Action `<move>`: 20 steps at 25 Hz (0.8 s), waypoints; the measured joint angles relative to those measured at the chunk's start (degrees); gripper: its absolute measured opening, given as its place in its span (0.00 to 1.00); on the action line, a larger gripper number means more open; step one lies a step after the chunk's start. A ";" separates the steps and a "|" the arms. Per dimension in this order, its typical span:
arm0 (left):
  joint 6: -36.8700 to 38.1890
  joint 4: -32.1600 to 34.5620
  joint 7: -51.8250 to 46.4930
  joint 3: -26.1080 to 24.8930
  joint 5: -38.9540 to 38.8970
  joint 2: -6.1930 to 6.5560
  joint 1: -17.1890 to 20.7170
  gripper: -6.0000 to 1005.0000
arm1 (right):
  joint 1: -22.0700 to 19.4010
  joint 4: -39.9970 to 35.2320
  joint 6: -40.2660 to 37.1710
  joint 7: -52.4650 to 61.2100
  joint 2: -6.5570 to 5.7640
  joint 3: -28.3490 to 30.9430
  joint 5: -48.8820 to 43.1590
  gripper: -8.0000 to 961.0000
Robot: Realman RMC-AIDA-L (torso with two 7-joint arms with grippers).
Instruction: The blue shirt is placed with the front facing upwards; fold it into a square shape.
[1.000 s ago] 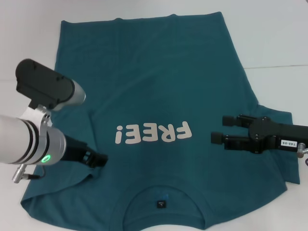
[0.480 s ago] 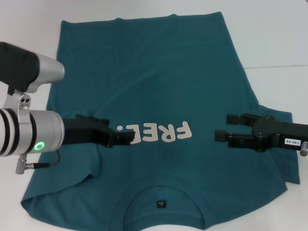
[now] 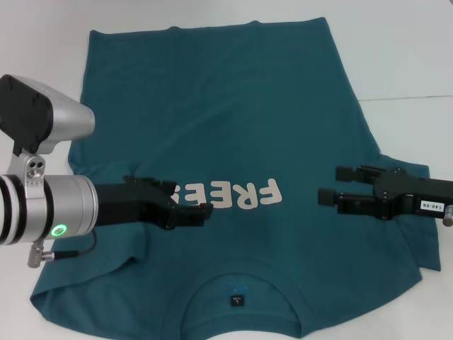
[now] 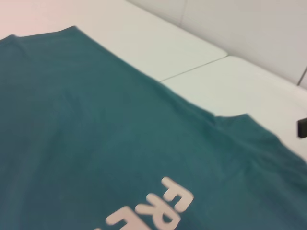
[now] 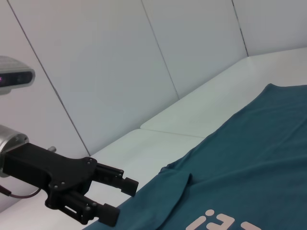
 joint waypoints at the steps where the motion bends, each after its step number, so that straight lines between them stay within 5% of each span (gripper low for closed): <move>1: 0.01 -0.21 0.63 -0.21 -1.07 0.02 0.08 0.83 | 0.01 0.00 0.01 0.02 0.00 0.00 0.00 0.96; 8: 0.61 -1.55 6.33 -2.29 -8.53 0.04 1.36 0.84 | -0.08 0.00 0.07 0.18 0.00 0.00 0.08 0.96; 20: 3.10 -2.07 11.12 -2.90 -9.66 0.05 2.12 0.83 | -0.31 0.00 0.09 2.84 -0.73 0.00 -0.23 0.96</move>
